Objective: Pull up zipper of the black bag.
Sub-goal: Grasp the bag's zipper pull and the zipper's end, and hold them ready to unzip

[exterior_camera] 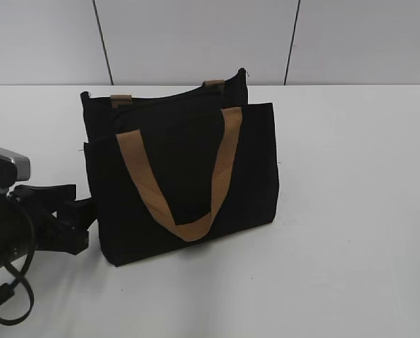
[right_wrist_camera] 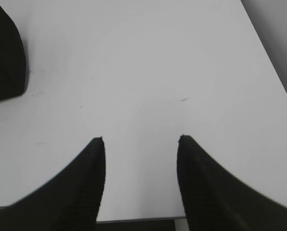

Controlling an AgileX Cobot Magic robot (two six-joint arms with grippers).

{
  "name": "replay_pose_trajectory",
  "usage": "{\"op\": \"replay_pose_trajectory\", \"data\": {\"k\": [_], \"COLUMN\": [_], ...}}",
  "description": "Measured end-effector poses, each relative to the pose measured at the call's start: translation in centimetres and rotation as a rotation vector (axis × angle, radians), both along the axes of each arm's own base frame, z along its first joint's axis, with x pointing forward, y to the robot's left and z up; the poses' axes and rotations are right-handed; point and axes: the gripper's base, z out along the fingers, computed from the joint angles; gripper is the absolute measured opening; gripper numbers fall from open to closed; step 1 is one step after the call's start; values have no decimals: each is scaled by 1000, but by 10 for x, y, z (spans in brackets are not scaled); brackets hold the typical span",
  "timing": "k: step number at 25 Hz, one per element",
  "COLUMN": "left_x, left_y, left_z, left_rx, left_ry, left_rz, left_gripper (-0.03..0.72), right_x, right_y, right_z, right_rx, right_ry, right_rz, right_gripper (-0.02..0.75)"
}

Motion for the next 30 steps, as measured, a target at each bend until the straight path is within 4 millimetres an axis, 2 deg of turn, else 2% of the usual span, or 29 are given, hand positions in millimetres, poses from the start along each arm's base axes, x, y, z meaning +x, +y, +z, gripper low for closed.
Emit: {"op": "replay_pose_trajectory", "data": {"k": [12, 18, 23, 25, 30], "left_x": [6, 11, 14, 15, 19], "left_y": [3, -3, -5, -3, 0], "left_z": [-13, -23, -24, -24, -24], "left_rx": [-35, -39, -42, -42, -44], "left_ry": [-40, -35, -40, -42, -47], "left_rz": [24, -15, -37, -31, -28], "left_gripper": [449, 449, 449, 436, 349], "right_x": [0, 0, 0, 0, 0], "right_y": [0, 0, 0, 0, 0], "right_z": [0, 0, 0, 0, 0], "right_rx": [0, 0, 0, 0, 0], "right_ry": [0, 0, 0, 0, 0], "right_rz": [0, 0, 0, 0, 0], "right_gripper": [381, 381, 381, 381, 381]}}
